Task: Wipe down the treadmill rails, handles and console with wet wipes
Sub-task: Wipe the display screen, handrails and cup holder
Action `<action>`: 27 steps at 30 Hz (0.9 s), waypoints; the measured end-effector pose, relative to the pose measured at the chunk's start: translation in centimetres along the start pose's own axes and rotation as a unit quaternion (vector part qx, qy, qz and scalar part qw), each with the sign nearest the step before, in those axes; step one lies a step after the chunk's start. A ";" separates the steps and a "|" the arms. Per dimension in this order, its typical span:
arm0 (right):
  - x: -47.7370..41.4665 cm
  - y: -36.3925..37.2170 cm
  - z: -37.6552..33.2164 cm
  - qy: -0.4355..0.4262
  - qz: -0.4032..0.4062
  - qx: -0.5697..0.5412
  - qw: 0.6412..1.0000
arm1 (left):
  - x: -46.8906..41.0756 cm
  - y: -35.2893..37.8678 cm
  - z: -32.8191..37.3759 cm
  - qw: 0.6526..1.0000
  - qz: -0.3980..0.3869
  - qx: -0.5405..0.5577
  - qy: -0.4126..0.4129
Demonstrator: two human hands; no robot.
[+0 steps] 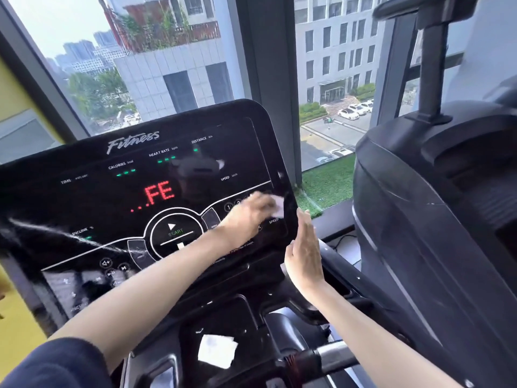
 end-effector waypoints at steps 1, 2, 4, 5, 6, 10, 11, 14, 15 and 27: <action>0.0 -0.2 0.2 0.011 0.003 0.003 1.000 | 1.4 1.6 2.1 0.997 -0.050 0.003 0.062; -0.1 -0.4 0.5 0.020 0.003 0.006 1.000 | 2.5 2.7 3.5 0.989 -0.098 0.006 0.113; -0.1 -0.8 1.0 0.037 -0.001 0.005 0.999 | 2.2 2.8 3.6 0.977 -0.133 -0.016 0.165; -0.1 -1.0 1.1 0.042 0.000 0.006 0.999 | 1.0 2.1 2.9 0.978 -0.115 -0.042 0.169; 0.0 -1.0 1.2 0.040 0.003 0.010 0.999 | -0.3 1.1 2.0 0.982 -0.080 -0.065 0.161; 0.7 -0.2 1.1 0.018 0.002 0.030 0.999 | -2.7 0.6 0.5 0.995 -0.032 -0.037 0.087; 0.9 0.1 1.1 0.016 -0.002 0.032 0.999 | -2.1 1.6 1.4 0.994 -0.055 -0.018 0.094; 1.5 0.4 0.8 0.012 -0.007 0.028 1.000 | 1.2 4.0 4.0 0.984 -0.116 0.017 0.135; 1.7 0.5 0.7 0.012 -0.008 0.027 1.000 | 2.2 4.2 4.1 0.983 -0.119 0.021 0.137; 4.7 5.3 -5.3 -0.048 -0.058 0.033 0.997 | 12.1 0.2 0.6 0.987 -0.106 0.002 0.117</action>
Point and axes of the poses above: each hand's wrist, its own x-axis away from the middle knuckle, its own y-axis out of the palm, z = x × y, the point moved 8 cm from there along -x, towards the middle knuckle, and after that the axes turned 8 degrees about -x, right-handed, at the moved point
